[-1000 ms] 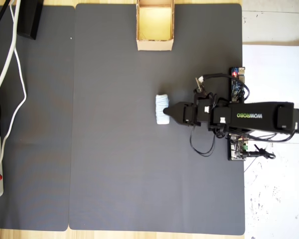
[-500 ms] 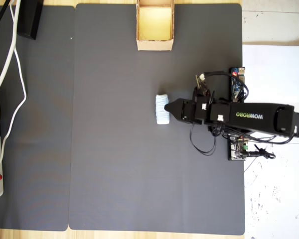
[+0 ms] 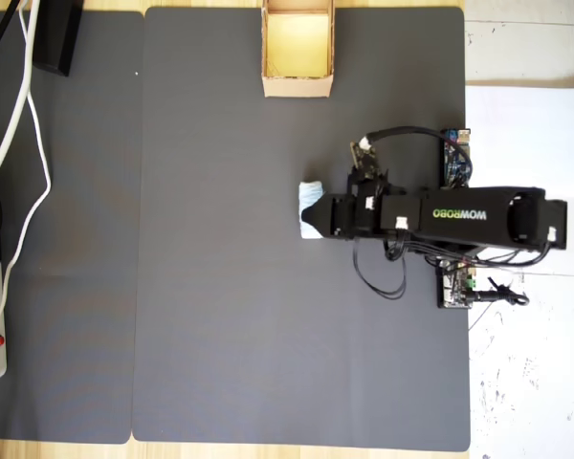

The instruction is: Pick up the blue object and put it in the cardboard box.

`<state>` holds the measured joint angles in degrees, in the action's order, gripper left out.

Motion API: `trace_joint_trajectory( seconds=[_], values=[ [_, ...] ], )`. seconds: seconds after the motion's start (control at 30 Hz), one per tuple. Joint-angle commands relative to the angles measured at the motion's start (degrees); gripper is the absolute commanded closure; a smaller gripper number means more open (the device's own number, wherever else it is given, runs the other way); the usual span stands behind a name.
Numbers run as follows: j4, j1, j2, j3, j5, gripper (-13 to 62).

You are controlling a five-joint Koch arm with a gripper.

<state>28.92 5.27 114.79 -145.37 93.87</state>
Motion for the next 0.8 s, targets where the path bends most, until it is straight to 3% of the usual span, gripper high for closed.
trace_joint_trajectory(
  seconds=[0.0,0.13,0.4,0.57,0.7,0.77],
  values=[
    [-0.1,-0.5,0.3,4.3,4.0,15.7],
    [0.4,-0.9,-9.0,9.8,4.9,15.7],
    [-1.4,0.9,-15.9,10.4,5.0,16.6],
    [-13.4,2.3,-15.3,3.8,4.2,34.1],
    [-28.9,2.7,-13.1,-4.0,3.9,52.3],
    [-34.1,2.9,-12.6,-6.7,3.9,57.4]
  ],
)
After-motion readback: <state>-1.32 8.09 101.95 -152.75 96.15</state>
